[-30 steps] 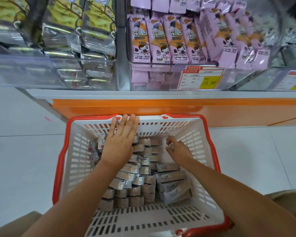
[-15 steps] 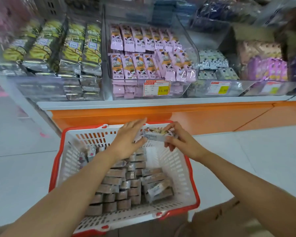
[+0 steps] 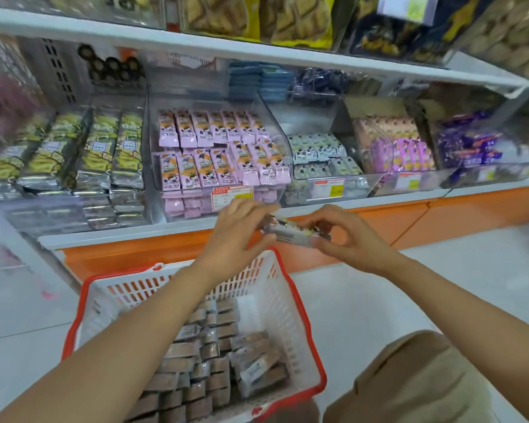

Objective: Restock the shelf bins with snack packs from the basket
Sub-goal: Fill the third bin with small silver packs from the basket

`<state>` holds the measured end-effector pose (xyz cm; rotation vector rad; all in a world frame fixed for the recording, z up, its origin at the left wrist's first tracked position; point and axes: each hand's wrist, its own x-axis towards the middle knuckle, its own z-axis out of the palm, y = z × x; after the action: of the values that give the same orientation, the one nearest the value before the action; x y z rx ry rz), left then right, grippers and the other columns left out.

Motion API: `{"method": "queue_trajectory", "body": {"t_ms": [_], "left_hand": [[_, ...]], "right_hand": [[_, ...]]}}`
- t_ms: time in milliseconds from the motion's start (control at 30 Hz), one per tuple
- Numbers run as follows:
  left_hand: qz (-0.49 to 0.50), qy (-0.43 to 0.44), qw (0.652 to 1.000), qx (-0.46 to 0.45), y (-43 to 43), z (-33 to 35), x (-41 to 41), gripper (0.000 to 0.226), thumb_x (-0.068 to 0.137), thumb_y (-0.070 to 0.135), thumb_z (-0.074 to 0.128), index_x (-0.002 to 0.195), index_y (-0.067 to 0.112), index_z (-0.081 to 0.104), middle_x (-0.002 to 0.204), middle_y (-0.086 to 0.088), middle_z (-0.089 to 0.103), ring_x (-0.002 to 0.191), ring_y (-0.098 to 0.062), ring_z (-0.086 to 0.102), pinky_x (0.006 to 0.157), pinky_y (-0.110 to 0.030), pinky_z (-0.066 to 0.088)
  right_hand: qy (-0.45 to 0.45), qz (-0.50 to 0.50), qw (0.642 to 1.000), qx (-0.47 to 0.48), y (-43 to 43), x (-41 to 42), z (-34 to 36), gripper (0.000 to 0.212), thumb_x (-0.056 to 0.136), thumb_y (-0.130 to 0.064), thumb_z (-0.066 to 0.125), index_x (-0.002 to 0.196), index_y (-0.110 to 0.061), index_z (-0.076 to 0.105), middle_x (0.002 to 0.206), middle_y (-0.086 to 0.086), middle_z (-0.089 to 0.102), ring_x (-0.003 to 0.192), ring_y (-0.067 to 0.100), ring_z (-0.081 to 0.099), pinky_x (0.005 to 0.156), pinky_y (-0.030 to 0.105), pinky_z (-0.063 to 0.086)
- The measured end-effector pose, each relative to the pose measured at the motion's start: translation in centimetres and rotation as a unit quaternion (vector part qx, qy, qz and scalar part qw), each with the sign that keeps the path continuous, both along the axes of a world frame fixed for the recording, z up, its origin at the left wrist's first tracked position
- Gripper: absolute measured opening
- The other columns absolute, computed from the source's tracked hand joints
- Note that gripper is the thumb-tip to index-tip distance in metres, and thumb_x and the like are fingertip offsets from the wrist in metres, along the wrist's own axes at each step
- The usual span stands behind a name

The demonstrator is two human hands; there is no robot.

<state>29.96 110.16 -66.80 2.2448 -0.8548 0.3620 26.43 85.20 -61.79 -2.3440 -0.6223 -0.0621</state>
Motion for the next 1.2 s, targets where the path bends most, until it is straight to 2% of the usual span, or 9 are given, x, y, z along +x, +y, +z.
{"method": "queue_trajectory", "body": {"t_ms": [67,200,267,367,600,833,933,1067,1200], "left_hand": [[0.064,-0.071,0.995,-0.002,-0.6,1.0,0.4,0.052,0.095,0.032,0.054,0.144,0.016,0.045,0.134,-0.004,0.049,0.129,-0.019,0.032,0.109,-0.023,0.013],[0.148,-0.113,0.976,0.113,-0.9,0.7,1.7,0.076,0.085,0.015,0.063,0.154,0.011,0.030,0.156,-0.012,0.032,0.148,-0.030,0.017,0.122,-0.043,0.001],[0.170,-0.105,0.964,0.174,-0.9,-0.2,2.1,0.087,0.081,0.016,0.068,0.156,0.010,0.023,0.162,-0.013,0.021,0.151,-0.030,0.009,0.122,-0.046,-0.005],[0.190,-0.123,0.951,0.212,-0.9,-1.5,2.5,0.094,0.078,0.015,0.070,0.156,0.008,0.020,0.164,-0.013,0.014,0.151,-0.032,0.010,0.122,-0.048,-0.006],[0.209,-0.157,0.938,0.229,-0.9,-2.4,3.2,0.094,0.076,0.014,0.069,0.157,0.008,0.020,0.164,-0.013,0.015,0.150,-0.033,0.017,0.123,-0.050,-0.001],[0.209,-0.153,0.938,0.232,-0.9,-2.5,3.4,0.092,0.077,0.013,0.067,0.156,0.008,0.020,0.164,-0.013,0.016,0.150,-0.033,0.016,0.122,-0.050,-0.001],[0.206,-0.148,0.938,0.236,-0.9,-2.4,3.3,0.093,0.077,0.012,0.067,0.157,0.008,0.019,0.164,-0.013,0.015,0.151,-0.032,0.014,0.123,-0.050,-0.003],[0.202,-0.147,0.940,0.232,-0.8,-2.2,2.8,0.093,0.078,0.011,0.066,0.157,0.008,0.017,0.165,-0.013,0.011,0.152,-0.032,0.008,0.123,-0.050,-0.003],[0.193,-0.161,0.943,0.217,-0.3,-2.8,1.6,0.091,0.077,0.010,0.068,0.155,0.006,0.024,0.162,-0.016,0.019,0.151,-0.034,0.012,0.122,-0.053,0.004]], "right_hand": [[-0.048,-0.049,0.997,0.035,-1.7,0.8,1.7,0.026,0.085,-0.009,0.066,0.110,-0.018,0.065,0.100,-0.007,0.063,0.080,0.008,0.056,0.073,0.019,0.046],[-0.117,-0.200,0.972,0.048,-4.9,4.5,3.7,0.022,0.089,-0.009,0.066,0.106,-0.022,0.063,0.096,0.003,0.060,0.072,-0.001,0.052,0.068,0.009,0.041],[-0.100,-0.265,0.959,0.022,-6.1,7.2,3.4,0.020,0.089,-0.015,0.068,0.107,-0.023,0.065,0.096,0.005,0.061,0.070,0.002,0.052,0.069,0.018,0.048],[-0.066,-0.322,0.943,-0.049,-6.8,11.1,2.3,0.021,0.088,-0.024,0.070,0.109,-0.024,0.068,0.101,0.007,0.067,0.081,0.021,0.062,0.077,0.038,0.054],[0.045,-0.372,0.912,-0.165,-6.1,16.4,1.3,0.018,0.086,-0.024,0.073,0.103,-0.022,0.070,0.111,0.006,0.069,0.082,0.019,0.061,0.073,0.028,0.048],[0.097,-0.369,0.904,-0.194,-6.3,17.1,1.3,0.015,0.090,-0.025,0.067,0.097,-0.015,0.076,0.106,0.006,0.072,0.084,0.021,0.063,0.080,0.033,0.054],[0.038,-0.361,0.919,-0.155,-6.5,16.1,1.2,0.013,0.090,-0.021,0.066,0.097,-0.015,0.075,0.104,0.006,0.073,0.088,0.020,0.066,0.079,0.033,0.055],[-0.082,-0.298,0.949,-0.064,-5.0,13.1,1.8,0.016,0.090,-0.010,0.063,0.102,-0.013,0.073,0.095,0.006,0.071,0.074,0.006,0.057,0.065,0.002,0.039],[-0.139,-0.181,0.973,0.019,-1.2,7.9,1.9,0.017,0.089,-0.002,0.063,0.097,-0.014,0.072,0.085,-0.001,0.063,0.071,-0.001,0.053,0.067,0.007,0.041]]}}
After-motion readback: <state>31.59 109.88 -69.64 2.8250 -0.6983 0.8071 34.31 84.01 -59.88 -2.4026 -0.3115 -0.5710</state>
